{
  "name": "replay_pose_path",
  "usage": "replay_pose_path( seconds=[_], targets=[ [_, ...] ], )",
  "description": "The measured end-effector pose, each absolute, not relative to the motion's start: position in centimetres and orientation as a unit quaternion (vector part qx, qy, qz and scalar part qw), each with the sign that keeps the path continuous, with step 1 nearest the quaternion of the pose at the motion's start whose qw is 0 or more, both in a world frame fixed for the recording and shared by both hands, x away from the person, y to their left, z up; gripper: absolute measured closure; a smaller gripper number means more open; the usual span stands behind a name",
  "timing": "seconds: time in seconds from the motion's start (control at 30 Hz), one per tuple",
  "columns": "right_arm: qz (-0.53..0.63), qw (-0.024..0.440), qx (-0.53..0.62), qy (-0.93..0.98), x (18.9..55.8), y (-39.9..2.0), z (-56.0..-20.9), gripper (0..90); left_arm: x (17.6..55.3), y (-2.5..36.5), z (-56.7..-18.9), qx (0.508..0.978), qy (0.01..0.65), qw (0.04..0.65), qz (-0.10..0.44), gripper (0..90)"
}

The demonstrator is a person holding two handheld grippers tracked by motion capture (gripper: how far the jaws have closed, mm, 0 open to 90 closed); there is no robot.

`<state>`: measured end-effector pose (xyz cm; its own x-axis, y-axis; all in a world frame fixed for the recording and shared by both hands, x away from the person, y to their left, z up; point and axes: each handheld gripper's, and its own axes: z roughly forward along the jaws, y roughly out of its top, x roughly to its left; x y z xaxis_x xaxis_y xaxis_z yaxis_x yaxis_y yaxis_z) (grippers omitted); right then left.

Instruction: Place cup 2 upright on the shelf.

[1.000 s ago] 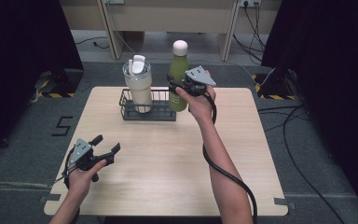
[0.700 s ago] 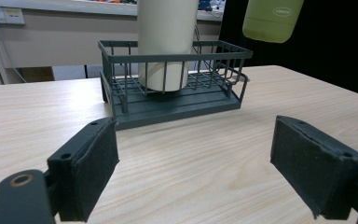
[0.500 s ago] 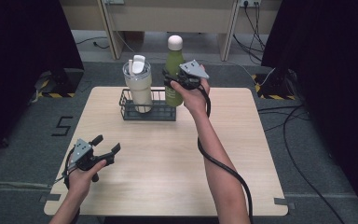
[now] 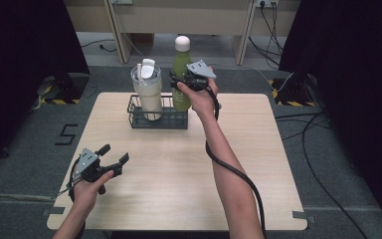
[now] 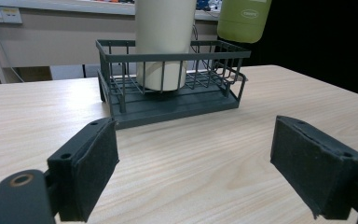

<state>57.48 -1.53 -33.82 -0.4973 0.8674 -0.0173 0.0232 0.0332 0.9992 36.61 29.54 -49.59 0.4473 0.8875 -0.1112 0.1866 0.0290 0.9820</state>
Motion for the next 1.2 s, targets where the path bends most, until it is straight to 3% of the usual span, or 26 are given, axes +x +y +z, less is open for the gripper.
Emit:
replay_pose_path(
  seconds=[1.2],
  targets=[
    [0.585, 0.342, 0.363, 0.639, 59.4, 0.5, -35.2, 23.7, 36.6, 29.4, -49.7, 0.630, 0.426, 0.575, 0.302, 14.2]
  ],
)
